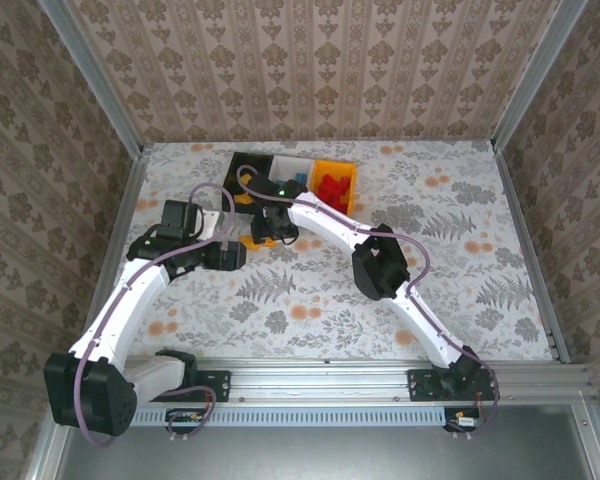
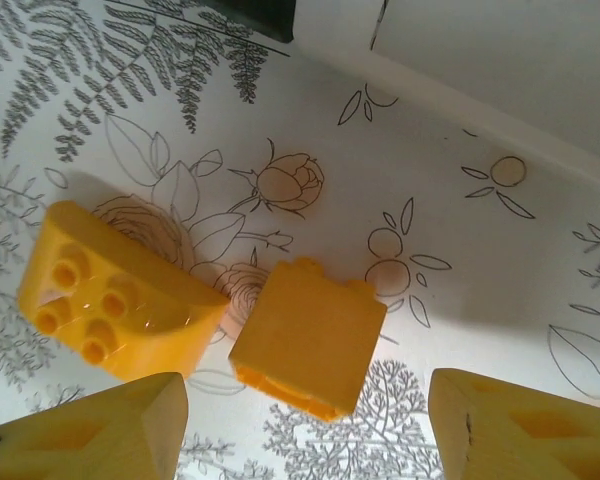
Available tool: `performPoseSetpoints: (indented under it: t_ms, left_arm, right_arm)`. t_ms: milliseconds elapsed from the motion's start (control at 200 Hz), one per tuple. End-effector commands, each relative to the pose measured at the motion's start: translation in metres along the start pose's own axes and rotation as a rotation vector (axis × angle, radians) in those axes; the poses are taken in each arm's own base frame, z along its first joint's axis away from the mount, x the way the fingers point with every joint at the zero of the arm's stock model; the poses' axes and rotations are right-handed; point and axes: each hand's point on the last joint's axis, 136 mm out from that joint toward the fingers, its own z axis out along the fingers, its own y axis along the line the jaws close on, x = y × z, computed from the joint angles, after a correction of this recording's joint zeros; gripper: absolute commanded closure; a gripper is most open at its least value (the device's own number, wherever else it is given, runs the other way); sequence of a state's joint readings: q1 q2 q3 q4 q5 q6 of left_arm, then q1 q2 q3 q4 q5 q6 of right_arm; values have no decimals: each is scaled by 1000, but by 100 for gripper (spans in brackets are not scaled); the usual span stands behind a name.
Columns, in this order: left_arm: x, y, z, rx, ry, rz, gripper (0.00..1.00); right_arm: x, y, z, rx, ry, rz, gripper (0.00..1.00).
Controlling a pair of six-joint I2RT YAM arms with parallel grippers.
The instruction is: Sort the legos into containers by color
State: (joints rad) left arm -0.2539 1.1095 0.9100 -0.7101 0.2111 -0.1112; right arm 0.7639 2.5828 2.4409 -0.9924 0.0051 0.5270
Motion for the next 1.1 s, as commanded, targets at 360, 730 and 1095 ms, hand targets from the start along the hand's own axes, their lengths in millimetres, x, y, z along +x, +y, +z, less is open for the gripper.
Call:
performPoseSetpoints:
  t_ms: [360,730,1095]
  left_arm:
    - [2,2,-3,-6,2,15,0]
    - [2,3,-3,-11,-1,15,0]
    - [2,3,-4,-14,0,14,0]
  right_arm:
    - [-8,-13,17,30,0,41,56]
    - [-27,7,-37,-130,-105,69,63]
    - [-105,33,-108,-550,-313,196,64]
